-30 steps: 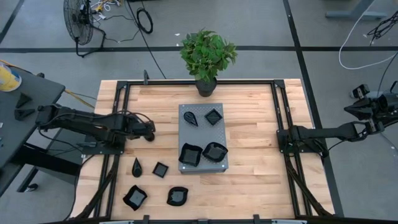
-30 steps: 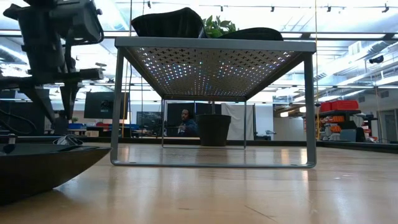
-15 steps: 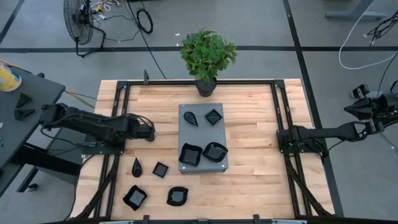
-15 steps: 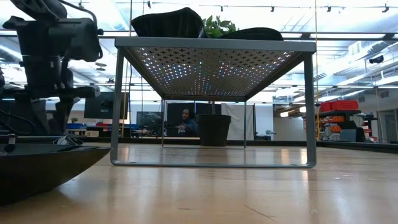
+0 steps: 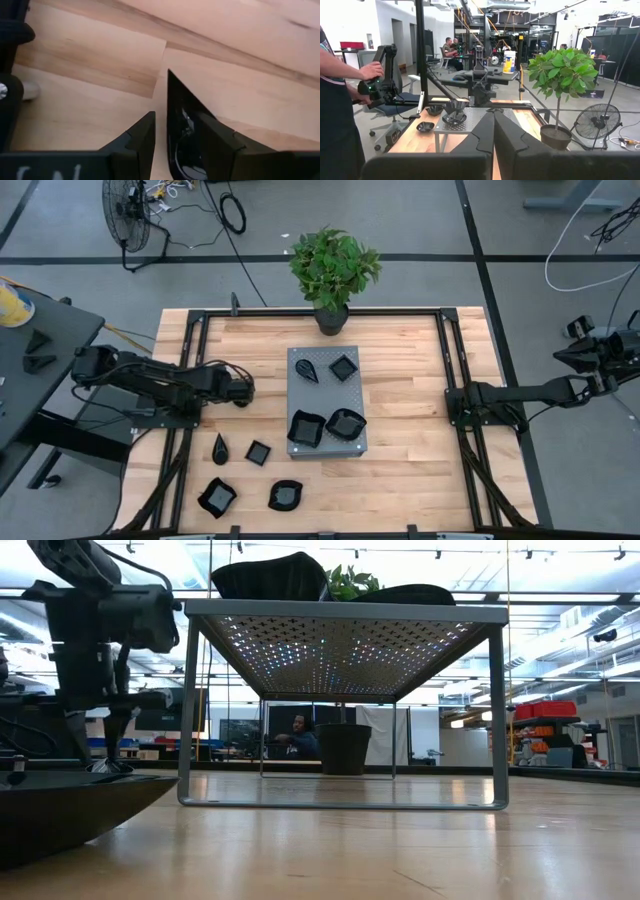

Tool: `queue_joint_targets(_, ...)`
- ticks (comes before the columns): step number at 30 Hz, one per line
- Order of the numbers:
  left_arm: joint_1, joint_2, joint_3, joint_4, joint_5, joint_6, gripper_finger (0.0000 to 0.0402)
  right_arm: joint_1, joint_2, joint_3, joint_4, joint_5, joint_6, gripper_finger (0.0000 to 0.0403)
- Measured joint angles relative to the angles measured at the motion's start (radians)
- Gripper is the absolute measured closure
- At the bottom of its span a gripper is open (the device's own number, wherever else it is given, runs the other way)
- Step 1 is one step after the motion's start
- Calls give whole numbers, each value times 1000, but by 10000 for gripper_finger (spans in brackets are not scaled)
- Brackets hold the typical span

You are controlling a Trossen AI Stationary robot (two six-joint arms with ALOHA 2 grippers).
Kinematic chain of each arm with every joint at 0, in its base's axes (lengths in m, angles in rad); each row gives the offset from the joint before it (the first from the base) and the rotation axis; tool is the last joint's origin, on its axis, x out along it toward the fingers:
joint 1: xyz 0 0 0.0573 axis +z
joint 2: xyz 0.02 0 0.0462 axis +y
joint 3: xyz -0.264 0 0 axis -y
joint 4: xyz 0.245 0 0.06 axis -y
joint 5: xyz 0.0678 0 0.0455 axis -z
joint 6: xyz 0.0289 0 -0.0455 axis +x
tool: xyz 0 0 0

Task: Pick & Place Mini shaped plates
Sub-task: Stack the black bowl on top of the black bowl on the shelf

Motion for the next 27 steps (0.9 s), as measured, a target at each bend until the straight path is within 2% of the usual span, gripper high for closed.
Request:
queue_joint_targets(20,23,-1,-26,51,15,2,263,0,0,0,0,0,0,387)
queue_joint_targets(27,23,-1,-26,51,13,2,305,0,0,0,0,0,0,387)
